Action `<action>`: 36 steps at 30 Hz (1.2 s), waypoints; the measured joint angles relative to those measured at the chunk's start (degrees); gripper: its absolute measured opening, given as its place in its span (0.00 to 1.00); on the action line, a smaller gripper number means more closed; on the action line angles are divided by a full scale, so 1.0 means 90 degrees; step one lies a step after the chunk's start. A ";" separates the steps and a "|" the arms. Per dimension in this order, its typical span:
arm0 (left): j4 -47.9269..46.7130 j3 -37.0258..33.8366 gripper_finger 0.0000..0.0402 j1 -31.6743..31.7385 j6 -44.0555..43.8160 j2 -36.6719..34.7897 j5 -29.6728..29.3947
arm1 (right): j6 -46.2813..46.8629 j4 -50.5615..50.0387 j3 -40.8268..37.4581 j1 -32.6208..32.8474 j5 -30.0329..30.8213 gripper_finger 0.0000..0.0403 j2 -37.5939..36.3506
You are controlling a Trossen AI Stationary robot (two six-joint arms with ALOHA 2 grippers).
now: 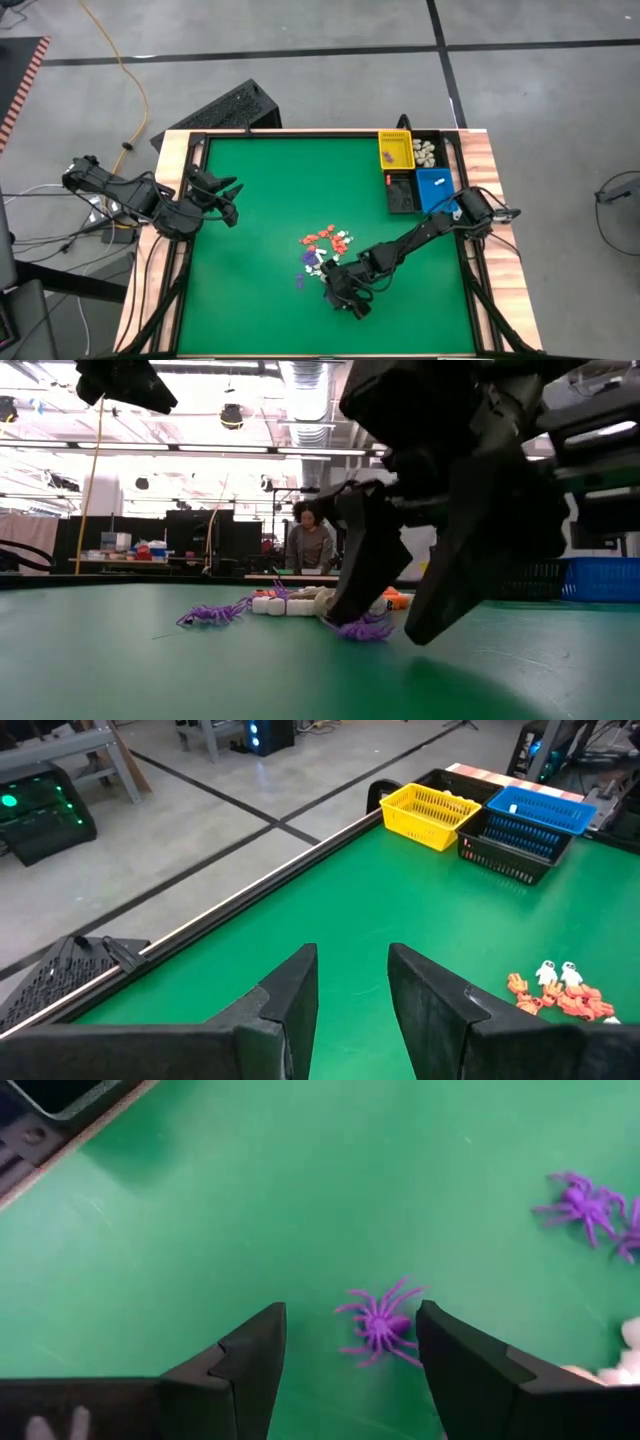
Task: Sort Halloween decoration
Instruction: Put the purple spider toy into the yellow basket
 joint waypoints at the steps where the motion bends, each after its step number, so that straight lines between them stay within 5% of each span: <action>1: -0.0019 0.0000 0.29 0.0002 0.0000 0.0000 0.0000 | 0.0015 -0.0010 0.0003 -0.0028 -0.0056 0.60 0.0014; 19: -0.0084 0.0000 0.29 0.0002 0.0000 0.0002 0.0000 | 0.0529 -0.0076 0.0010 -0.0130 -0.0084 0.27 0.0109; 36: -0.0172 0.0000 0.29 0.0002 0.0000 0.0002 0.0216 | 0.0391 -0.0203 -0.0005 -0.0295 0.0095 0.06 -0.0448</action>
